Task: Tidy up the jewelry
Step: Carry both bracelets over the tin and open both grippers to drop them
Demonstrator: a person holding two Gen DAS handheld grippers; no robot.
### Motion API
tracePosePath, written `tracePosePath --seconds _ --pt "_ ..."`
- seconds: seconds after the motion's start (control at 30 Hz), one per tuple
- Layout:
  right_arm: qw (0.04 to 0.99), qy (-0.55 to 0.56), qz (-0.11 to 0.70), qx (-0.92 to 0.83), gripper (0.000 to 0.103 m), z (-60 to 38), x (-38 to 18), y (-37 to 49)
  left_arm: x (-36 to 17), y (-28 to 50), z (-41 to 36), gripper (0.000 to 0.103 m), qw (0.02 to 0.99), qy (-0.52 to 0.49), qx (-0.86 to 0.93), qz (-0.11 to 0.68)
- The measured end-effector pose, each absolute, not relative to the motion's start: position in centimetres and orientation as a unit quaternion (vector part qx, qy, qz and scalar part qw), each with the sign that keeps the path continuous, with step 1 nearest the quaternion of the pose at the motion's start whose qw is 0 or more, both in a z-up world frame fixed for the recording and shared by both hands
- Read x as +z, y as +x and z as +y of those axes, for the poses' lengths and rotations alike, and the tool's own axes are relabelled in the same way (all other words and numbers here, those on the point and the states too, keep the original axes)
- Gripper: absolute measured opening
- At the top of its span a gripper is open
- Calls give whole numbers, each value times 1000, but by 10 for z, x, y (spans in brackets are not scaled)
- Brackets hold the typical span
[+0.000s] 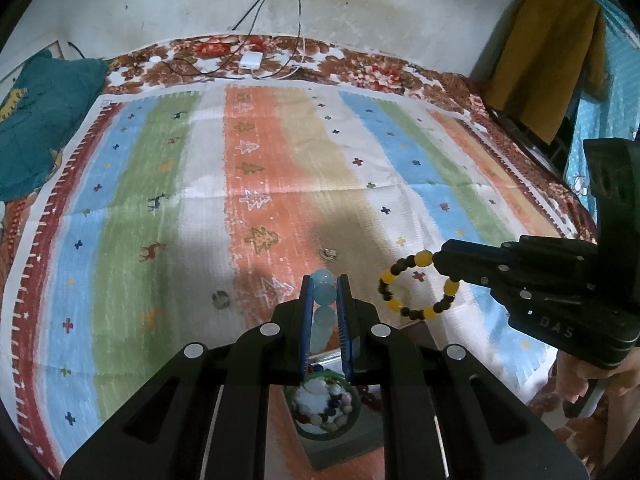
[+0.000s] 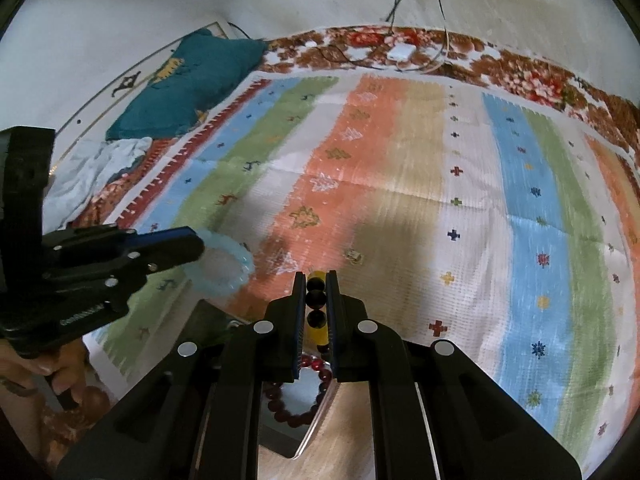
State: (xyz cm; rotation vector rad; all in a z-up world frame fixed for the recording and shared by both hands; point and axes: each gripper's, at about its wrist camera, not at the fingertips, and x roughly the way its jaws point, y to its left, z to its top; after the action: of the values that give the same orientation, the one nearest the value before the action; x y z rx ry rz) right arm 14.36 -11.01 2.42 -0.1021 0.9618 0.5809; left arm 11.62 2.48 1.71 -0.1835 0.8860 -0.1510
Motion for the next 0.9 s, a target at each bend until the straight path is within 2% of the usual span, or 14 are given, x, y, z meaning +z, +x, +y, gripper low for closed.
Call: tracePosePath --seconds 0.53,0.9 --pt "850 -36 432 299 11 -116 45 109 31 84 18 11 903 -104 -89 407" --pt "833 -41 456 312 11 -116 32 87 24 68 12 11 897 -115 -98 414"
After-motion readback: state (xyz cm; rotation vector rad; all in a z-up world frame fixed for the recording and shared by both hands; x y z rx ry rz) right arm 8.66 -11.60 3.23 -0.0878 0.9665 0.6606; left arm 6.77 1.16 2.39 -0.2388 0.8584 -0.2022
